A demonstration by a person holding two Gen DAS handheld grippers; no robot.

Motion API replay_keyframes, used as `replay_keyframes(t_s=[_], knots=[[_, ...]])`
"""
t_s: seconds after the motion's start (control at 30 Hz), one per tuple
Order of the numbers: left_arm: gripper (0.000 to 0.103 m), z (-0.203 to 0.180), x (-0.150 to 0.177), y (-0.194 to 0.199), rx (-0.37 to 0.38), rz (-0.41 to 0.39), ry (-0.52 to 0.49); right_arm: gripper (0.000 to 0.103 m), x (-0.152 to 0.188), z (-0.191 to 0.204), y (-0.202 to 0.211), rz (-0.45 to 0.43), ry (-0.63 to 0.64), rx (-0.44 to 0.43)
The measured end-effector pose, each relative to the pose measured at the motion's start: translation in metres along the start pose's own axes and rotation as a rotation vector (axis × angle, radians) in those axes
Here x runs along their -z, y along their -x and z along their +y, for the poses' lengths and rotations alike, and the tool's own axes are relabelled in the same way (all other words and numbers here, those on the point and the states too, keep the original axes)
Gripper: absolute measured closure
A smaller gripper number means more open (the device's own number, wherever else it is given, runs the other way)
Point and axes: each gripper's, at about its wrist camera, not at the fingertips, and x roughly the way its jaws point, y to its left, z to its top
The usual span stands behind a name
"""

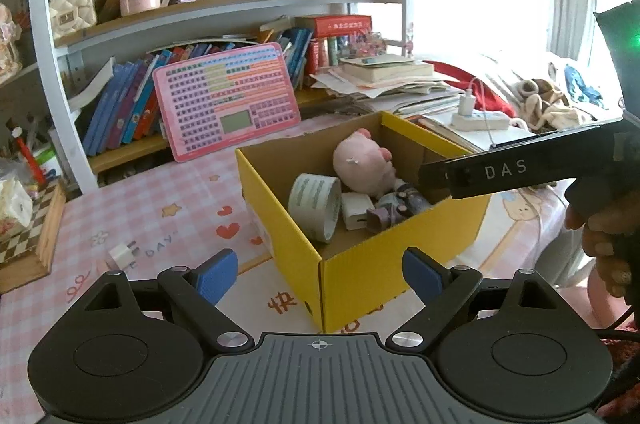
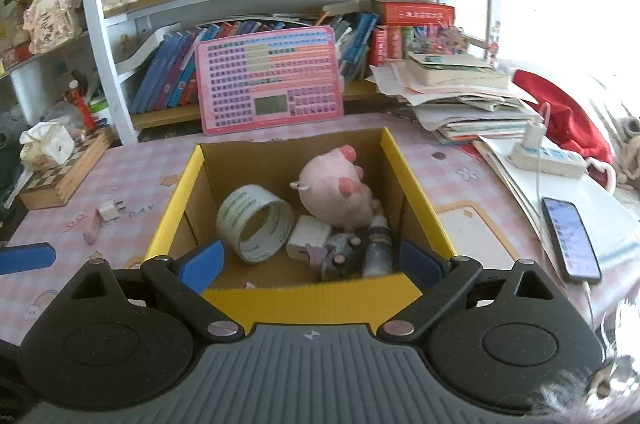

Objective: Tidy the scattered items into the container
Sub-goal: 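Withdraw both tools from the box back over the table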

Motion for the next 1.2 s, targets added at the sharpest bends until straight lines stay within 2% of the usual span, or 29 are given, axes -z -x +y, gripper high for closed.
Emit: replay_keyframes(t_s=[0.33,0.67,1.2], knots=[[0.011,0.009,0.019,0.023,0.028,0.000,-0.007,0.007,0.025,0.022,0.028,0.022,-0.026,0.049],[0.011,0.027,0.048,0.040,-0.018,0.061,-0.015,0.007,0.049,0.048,0.039,0.060,-0.055,0.060],[0.011,0.068,0.086,0.076,-0.096,0.114,0.075,0.006,0.077,0.119,0.032,0.152,0.054,-0.064]])
